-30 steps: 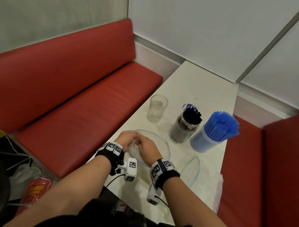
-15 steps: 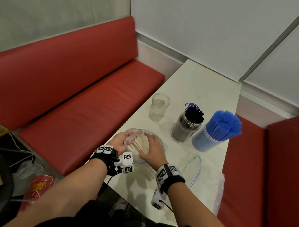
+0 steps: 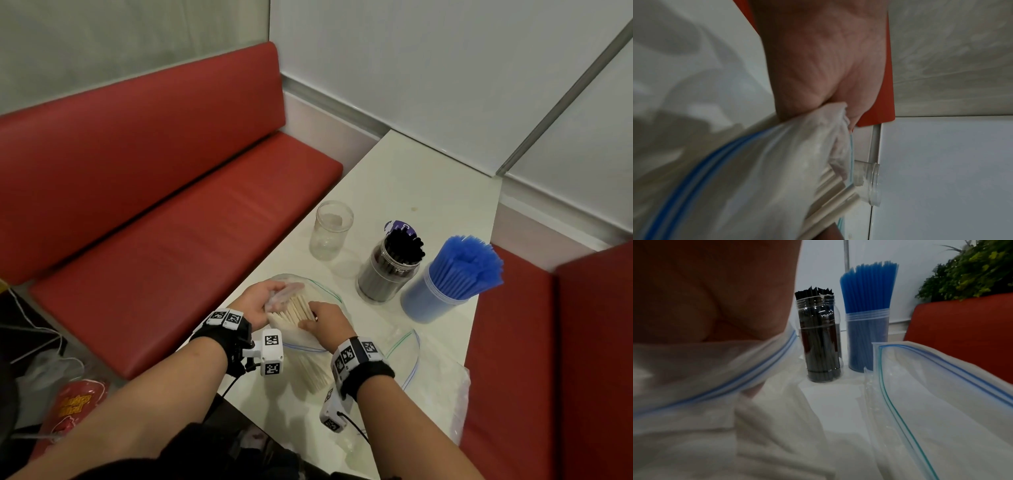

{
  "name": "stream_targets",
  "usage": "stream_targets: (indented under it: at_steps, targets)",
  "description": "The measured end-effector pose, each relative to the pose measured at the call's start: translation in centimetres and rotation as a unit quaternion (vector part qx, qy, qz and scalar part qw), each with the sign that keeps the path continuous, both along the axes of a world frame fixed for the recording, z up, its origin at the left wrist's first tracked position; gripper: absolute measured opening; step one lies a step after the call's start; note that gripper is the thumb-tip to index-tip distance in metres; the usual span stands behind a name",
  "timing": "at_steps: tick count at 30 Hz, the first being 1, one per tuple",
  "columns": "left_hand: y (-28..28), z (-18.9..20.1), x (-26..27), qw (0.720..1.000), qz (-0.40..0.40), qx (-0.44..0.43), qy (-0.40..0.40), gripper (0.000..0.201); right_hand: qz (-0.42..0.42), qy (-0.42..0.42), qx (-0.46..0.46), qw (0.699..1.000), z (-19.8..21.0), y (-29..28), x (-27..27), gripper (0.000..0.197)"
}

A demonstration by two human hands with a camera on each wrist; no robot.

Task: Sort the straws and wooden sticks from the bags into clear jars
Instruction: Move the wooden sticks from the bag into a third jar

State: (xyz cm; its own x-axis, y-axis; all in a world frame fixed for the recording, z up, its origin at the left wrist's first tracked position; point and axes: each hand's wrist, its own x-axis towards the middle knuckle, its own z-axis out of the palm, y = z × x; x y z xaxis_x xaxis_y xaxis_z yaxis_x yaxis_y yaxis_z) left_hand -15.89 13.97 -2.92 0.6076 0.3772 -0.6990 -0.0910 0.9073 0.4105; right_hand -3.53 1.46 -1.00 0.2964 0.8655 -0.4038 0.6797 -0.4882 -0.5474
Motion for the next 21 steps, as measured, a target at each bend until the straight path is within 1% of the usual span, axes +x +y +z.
stream_targets:
  at_steps: [2, 4, 6, 8, 11, 13, 16, 18, 19, 21]
  targets:
    - [0.2, 0.1, 0.3, 1.0, -0.007, 0.022, 0.004, 0.043, 0.0, -0.011, -0.011, 1.0, 0.5, 0.3, 0.4, 0.02]
    - [0.4, 0.3, 0.6, 0.999, -0.013, 0.03, 0.007, 0.043, 0.005, -0.004, -0.017, 1.0, 0.9, 0.5, 0.5, 0.017]
    - [0.6, 0.6, 0.8, 1.0, -0.018, 0.017, -0.007, 0.042, 0.01, 0.007, -0.011, 1.0, 1.3, 0.7, 0.5, 0.02]
    - [0.8, 1.0, 1.0, 0.999, -0.031, 0.023, -0.012, 0.038, 0.012, -0.001, -0.011, 1.0, 1.6, 0.8, 0.4, 0.022]
    - [1.0, 1.5, 1.1, 0.998, -0.044, 0.053, -0.002, 0.023, 0.013, -0.012, -0.045, 0.999, 2.0, 1.0, 0.5, 0.036]
    - [1.2, 1.6, 1.2, 0.997, -0.05, 0.058, 0.002, 0.016, 0.0, 0.009, -0.04, 0.999, 2.8, 1.2, 1.0, 0.032]
    - [1.6, 1.5, 1.4, 0.997, -0.048, 0.061, 0.028, 0.018, -0.067, 0.103, 0.039, 0.992, 4.2, 1.1, 1.8, 0.018]
    - [1.8, 1.5, 1.6, 0.997, -0.044, 0.06, 0.025, 0.017, -0.089, 0.15, 0.057, 0.983, 4.7, 1.0, 2.1, 0.017]
    - [1.9, 1.5, 1.7, 0.997, -0.042, 0.061, 0.02, 0.017, -0.078, 0.158, 0.042, 0.983, 4.8, 1.0, 2.3, 0.017]
    - [2.0, 1.6, 2.0, 0.997, -0.039, 0.07, 0.024, 0.022, -0.011, 0.134, -0.02, 0.991, 4.9, 1.1, 2.7, 0.012]
